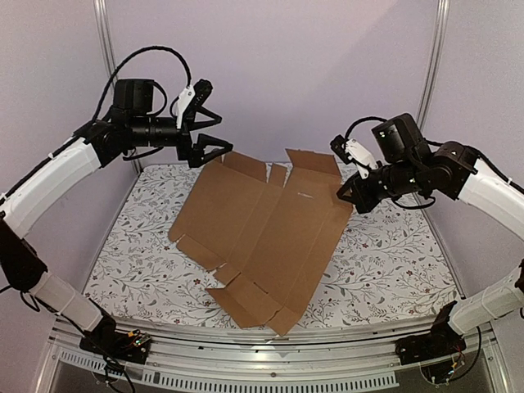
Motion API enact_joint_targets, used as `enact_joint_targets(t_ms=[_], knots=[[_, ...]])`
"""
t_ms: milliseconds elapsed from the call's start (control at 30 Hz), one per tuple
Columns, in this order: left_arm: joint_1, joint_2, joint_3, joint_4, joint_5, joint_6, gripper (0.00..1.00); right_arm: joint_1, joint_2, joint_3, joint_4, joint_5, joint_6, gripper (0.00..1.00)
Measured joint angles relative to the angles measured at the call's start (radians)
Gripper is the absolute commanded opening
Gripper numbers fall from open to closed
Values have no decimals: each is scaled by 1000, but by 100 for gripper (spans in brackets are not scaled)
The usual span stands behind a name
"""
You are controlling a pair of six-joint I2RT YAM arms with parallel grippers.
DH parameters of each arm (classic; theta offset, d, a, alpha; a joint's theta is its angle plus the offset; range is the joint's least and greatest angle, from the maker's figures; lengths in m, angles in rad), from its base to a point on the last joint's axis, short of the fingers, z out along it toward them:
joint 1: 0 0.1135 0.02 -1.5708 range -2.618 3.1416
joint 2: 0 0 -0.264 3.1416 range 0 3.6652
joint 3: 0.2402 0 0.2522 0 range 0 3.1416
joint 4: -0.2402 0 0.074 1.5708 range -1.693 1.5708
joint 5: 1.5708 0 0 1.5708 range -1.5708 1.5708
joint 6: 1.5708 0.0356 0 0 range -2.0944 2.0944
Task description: Fold the paper box
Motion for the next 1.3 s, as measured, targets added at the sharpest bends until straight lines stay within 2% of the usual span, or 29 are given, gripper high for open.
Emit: enact_joint_targets(t_ms=[200,433,767,1000,1300], knots=[[-13,182,85,60,145,167,99,0,-1,7,-20,-55,-47,0],[-61,348,240,55,203,306,96,0,-7,7,-25,-90,-85,0],[-111,530,507,-82,278,468,85,0,-20,7,-24,-119,-124,0],[-148,600,562,-183,298,542,77,0,-22,7,-23,-123,-134,0],[-172,650,590,-222,293,581,64,3,-22,7,-23,-127,-144,0]])
